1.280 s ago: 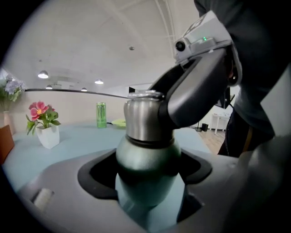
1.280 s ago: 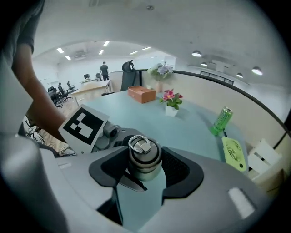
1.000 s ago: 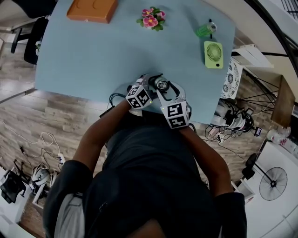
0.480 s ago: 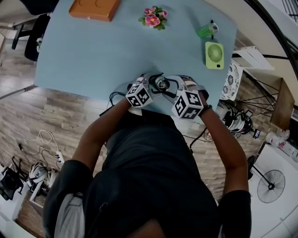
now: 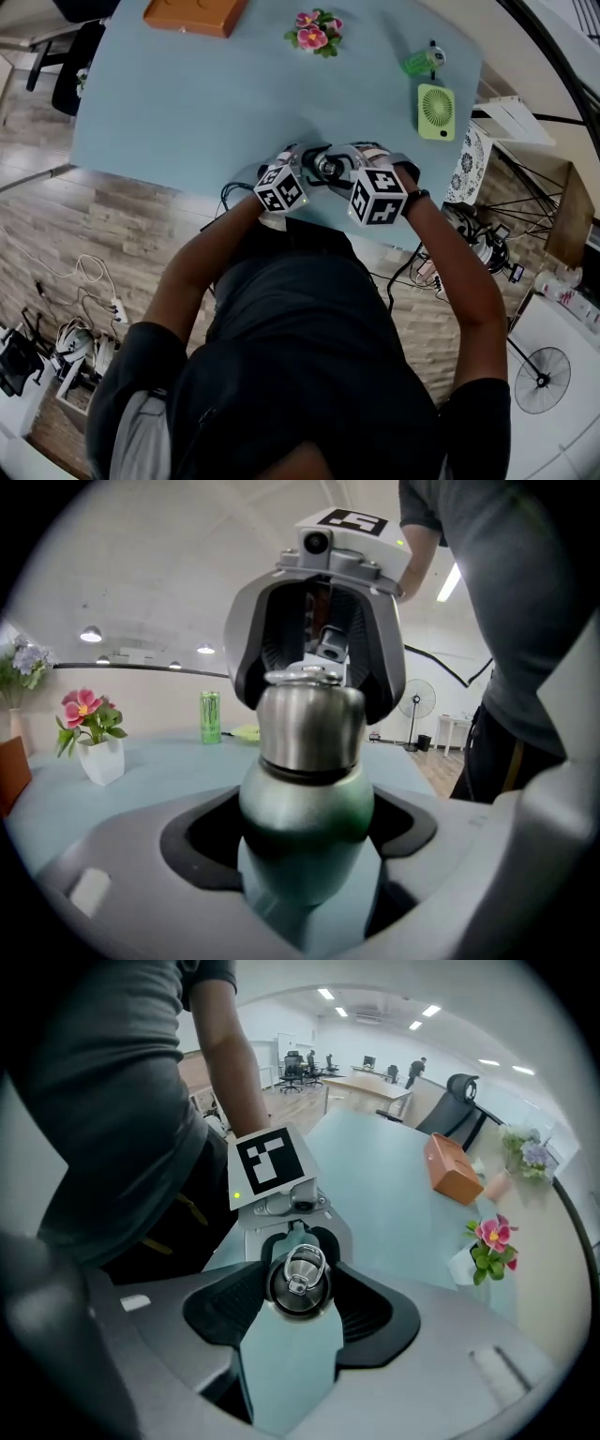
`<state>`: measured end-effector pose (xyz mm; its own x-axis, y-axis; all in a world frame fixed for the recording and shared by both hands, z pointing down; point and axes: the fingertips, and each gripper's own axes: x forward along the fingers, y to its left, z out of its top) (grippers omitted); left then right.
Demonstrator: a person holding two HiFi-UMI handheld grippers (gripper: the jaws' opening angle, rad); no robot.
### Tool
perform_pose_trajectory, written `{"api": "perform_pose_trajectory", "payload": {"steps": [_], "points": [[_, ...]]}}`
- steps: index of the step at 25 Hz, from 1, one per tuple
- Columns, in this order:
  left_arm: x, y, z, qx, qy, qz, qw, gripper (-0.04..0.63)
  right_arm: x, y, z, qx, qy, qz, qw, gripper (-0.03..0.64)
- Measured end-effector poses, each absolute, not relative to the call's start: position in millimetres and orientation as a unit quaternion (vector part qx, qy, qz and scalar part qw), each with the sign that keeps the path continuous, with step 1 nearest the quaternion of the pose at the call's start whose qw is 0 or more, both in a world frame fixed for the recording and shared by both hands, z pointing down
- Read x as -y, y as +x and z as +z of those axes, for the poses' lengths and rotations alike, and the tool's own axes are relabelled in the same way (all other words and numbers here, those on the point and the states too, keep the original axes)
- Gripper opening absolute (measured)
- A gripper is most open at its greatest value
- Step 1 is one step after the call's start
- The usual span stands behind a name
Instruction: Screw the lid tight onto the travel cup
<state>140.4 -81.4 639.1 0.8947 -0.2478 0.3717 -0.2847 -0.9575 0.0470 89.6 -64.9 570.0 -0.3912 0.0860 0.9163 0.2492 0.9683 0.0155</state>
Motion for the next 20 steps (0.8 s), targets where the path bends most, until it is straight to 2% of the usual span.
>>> {"api": "perform_pose_trajectory", "payload": {"steps": [7, 13, 20], "points": [[81.2, 139.5, 638.9, 0.141, 0.972, 0.182, 0.049, 0.419, 71.7, 88.4, 568.7, 0.858, 0.068, 0.020, 0.509, 0.230], [82.0, 138.3, 638.8, 0.148, 0.971, 0.183, 0.050, 0.419, 82.2, 92.0, 567.2, 0.851, 0.263, 0.151, 0.429, 0.230], [82.4, 137.3, 638.8, 0.165, 0.967, 0.186, 0.051, 0.419, 89.2, 97.2, 560.1, 0.807, 0.419, 0.222, 0.352, 0.230]]}}
